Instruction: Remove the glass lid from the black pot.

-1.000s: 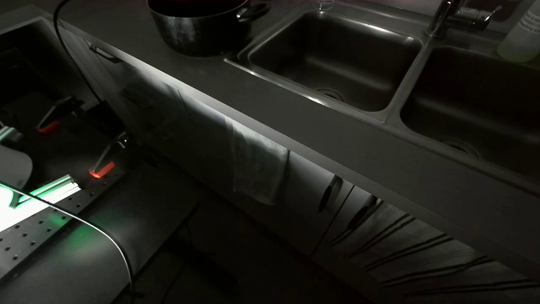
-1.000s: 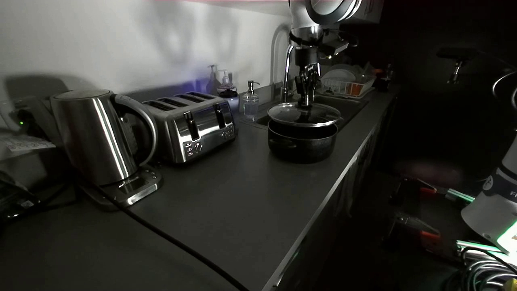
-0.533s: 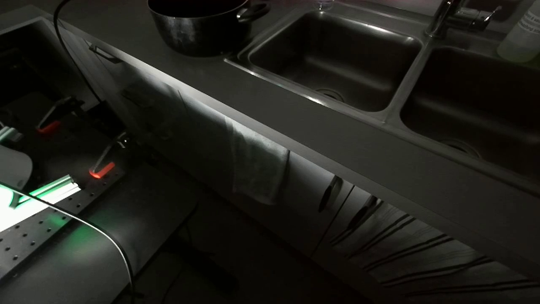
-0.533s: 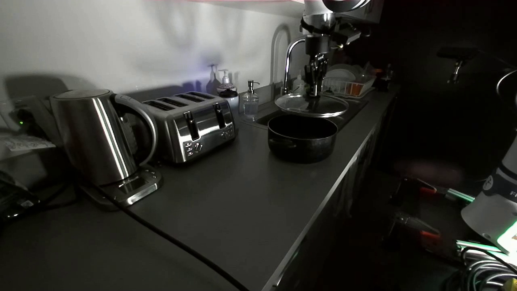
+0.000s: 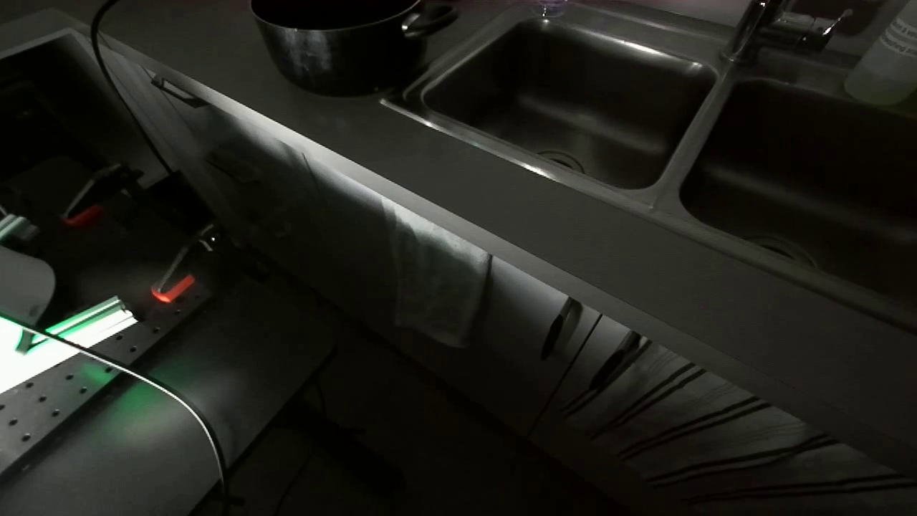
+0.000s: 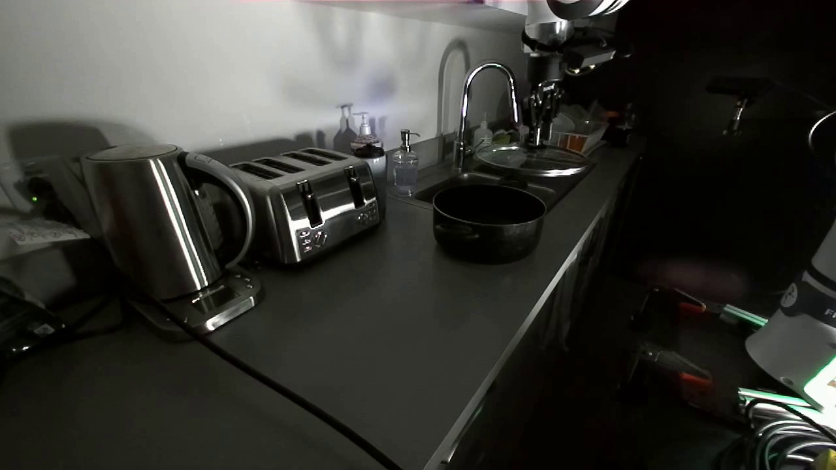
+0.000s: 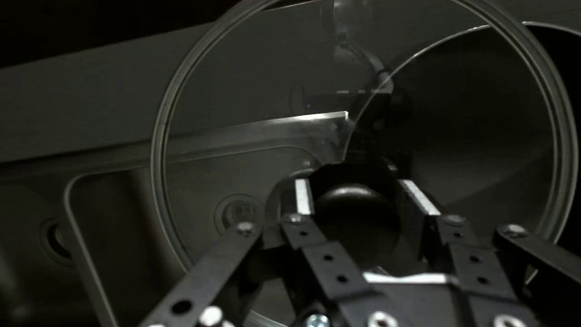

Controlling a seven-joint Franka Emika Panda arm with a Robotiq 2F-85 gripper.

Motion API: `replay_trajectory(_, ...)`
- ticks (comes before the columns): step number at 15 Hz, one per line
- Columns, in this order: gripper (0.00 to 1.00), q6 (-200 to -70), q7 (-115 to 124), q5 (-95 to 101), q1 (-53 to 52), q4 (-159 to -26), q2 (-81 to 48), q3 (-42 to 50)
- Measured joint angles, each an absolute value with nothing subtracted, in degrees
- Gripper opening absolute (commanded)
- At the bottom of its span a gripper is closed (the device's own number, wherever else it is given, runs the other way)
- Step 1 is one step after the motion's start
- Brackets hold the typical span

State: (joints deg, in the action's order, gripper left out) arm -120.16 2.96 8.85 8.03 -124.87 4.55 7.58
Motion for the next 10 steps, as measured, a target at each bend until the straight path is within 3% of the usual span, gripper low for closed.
replay_trajectory(10,0.23,-120.1,6.9,2.5,16.5,-124.9,2.3,16.2)
